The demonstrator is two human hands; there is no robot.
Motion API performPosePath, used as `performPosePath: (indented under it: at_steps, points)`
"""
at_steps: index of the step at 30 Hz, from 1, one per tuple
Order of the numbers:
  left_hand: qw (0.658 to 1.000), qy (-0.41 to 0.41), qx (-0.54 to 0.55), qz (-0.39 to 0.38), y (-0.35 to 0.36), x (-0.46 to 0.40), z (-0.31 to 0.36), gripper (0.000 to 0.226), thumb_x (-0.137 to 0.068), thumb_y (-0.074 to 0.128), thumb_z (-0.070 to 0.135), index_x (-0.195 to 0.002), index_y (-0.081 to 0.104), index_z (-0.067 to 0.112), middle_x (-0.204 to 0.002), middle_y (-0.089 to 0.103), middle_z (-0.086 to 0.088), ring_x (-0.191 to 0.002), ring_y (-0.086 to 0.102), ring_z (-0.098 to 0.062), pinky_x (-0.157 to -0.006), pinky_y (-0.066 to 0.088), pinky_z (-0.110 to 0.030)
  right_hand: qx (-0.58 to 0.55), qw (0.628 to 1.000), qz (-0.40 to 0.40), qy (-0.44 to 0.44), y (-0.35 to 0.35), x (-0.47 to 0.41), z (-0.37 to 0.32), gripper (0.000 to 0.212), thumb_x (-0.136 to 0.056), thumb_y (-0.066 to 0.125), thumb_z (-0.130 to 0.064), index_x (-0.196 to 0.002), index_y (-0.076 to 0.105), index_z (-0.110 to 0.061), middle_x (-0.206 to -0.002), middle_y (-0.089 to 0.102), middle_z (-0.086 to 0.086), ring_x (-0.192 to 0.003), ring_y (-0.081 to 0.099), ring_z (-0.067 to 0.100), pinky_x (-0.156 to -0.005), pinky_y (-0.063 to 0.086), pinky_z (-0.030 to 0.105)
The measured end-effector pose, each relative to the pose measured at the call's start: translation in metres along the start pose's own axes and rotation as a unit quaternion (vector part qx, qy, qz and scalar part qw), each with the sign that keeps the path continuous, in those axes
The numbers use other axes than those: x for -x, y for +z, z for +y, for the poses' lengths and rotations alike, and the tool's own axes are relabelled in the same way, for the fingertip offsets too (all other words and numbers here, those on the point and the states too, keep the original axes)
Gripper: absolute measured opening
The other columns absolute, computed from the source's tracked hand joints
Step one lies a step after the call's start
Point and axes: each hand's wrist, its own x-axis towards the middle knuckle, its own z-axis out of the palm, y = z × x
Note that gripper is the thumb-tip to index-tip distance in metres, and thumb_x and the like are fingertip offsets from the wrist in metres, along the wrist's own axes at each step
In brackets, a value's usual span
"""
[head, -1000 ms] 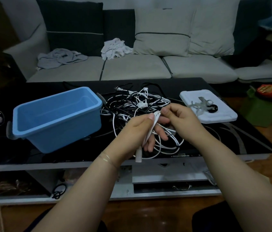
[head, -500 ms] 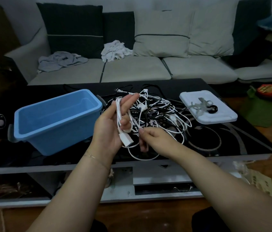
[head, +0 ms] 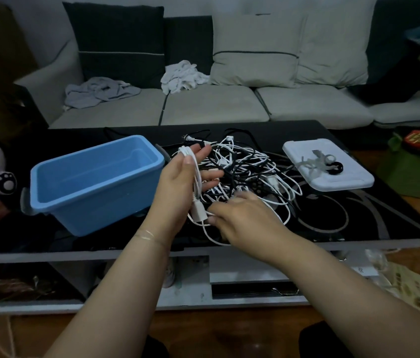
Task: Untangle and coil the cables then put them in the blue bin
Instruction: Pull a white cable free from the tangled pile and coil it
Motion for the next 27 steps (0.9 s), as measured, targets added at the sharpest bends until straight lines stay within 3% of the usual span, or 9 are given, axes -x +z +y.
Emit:
performPosePath:
  at_steps: [2, 5, 9, 11, 13, 15, 17, 22, 27]
  points:
    - [0.993, 0.036, -0.113, -0.019, -0.001, 0.001, -0.001, 0.031, -0.107, 0.030, 0.020, -0.134, 0.043, 0.017, -0.132, 0.058, 0.007, -0.083, 0.073, -0.019, -0.073, 0.056, -0.023, -0.041, 0.999, -0.032, 0.007, -0.004, -0.001, 0.002, 0.014, -0.098, 0.043, -0.035, -0.088, 0.047, -0.026, -0.073, 0.056, 0.001, -0.085, 0.057, 0.027, -0.098, 0.037, 0.036]
    - [0.966, 0.070, -0.243, -0.055, 0.000, 0.003, -0.004, 0.033, -0.106, 0.033, 0.019, -0.136, 0.045, 0.013, -0.135, 0.057, 0.006, -0.086, 0.070, -0.009, -0.080, 0.049, -0.012, -0.100, 0.993, -0.039, 0.040, -0.012, 0.000, 0.005, 0.012, -0.097, 0.046, -0.037, -0.094, 0.052, -0.027, -0.067, 0.047, -0.007, -0.075, 0.056, 0.028, -0.061, 0.038, 0.035]
    - [0.927, 0.081, -0.347, -0.117, 0.006, 0.007, -0.008, 0.028, -0.104, 0.038, 0.016, -0.126, 0.054, 0.010, -0.121, 0.065, 0.009, -0.088, 0.064, 0.000, -0.077, 0.041, -0.004, -0.094, 0.995, 0.000, 0.032, -0.023, -0.001, 0.013, 0.012, -0.096, 0.048, -0.037, -0.088, 0.054, -0.030, -0.075, 0.059, -0.006, -0.077, 0.058, 0.024, -0.060, 0.037, 0.034]
    - [0.925, 0.064, -0.350, -0.133, 0.008, 0.008, -0.007, 0.028, -0.104, 0.039, 0.018, -0.121, 0.058, 0.006, -0.106, 0.068, 0.014, -0.084, 0.064, -0.007, -0.073, 0.045, -0.009, -0.073, 0.997, 0.022, 0.024, -0.025, 0.000, 0.016, 0.017, -0.095, 0.048, -0.038, -0.085, 0.054, -0.025, -0.081, 0.063, -0.004, -0.079, 0.059, 0.023, -0.065, 0.044, 0.037]
    - [0.933, 0.017, -0.324, -0.153, 0.007, 0.009, -0.006, 0.027, -0.104, 0.037, 0.023, -0.115, 0.061, 0.018, -0.070, 0.064, 0.014, -0.057, 0.059, -0.010, -0.054, 0.047, -0.020, -0.057, 0.997, 0.051, 0.026, -0.024, 0.000, 0.020, 0.020, -0.093, 0.051, -0.042, -0.083, 0.057, -0.025, -0.078, 0.062, -0.006, -0.077, 0.056, 0.018, -0.063, 0.042, 0.035]
    - [0.942, -0.023, -0.283, -0.179, 0.008, 0.010, -0.004, 0.033, -0.105, 0.034, 0.027, -0.089, 0.063, 0.031, -0.055, 0.053, 0.008, -0.046, 0.046, -0.007, -0.047, 0.038, -0.022, -0.060, 0.993, 0.079, 0.057, -0.022, -0.001, 0.026, 0.028, -0.086, 0.055, -0.052, -0.073, 0.051, -0.028, -0.069, 0.056, -0.010, -0.068, 0.049, 0.012, -0.057, 0.035, 0.031]
    - [0.952, -0.062, -0.224, -0.201, 0.009, 0.012, -0.001, 0.041, -0.106, 0.033, 0.029, -0.070, 0.052, 0.023, -0.050, 0.043, 0.009, -0.045, 0.035, -0.007, -0.045, 0.030, -0.018, -0.100, 0.985, 0.090, 0.105, -0.021, -0.003, 0.033, 0.034, -0.078, 0.056, -0.060, -0.069, 0.050, -0.028, -0.068, 0.056, -0.010, -0.066, 0.049, 0.007, -0.057, 0.038, 0.030]
    - [0.952, -0.116, -0.175, -0.221, 0.013, 0.015, 0.004, 0.034, -0.106, 0.031, 0.030, -0.082, 0.044, 0.009, -0.053, 0.031, 0.005, -0.046, 0.024, -0.007, -0.041, 0.023, -0.015, -0.200, 0.971, 0.087, 0.095, -0.013, -0.008, 0.045, 0.022, -0.085, 0.067, -0.038, -0.073, 0.049, -0.033, -0.078, 0.057, -0.012, -0.077, 0.051, 0.001, -0.064, 0.037, 0.019]
    - [0.953, -0.132, -0.167, -0.216, 0.017, 0.014, 0.009, 0.044, -0.106, 0.028, 0.033, -0.076, 0.048, 0.008, -0.047, 0.030, 0.008, -0.040, 0.023, -0.005, -0.039, 0.023, -0.014, -0.215, 0.963, 0.143, 0.072, -0.008, -0.006, 0.047, 0.015, -0.088, 0.054, -0.041, -0.081, 0.044, -0.033, -0.070, 0.054, -0.016, -0.068, 0.049, -0.003, -0.061, 0.035, 0.013]
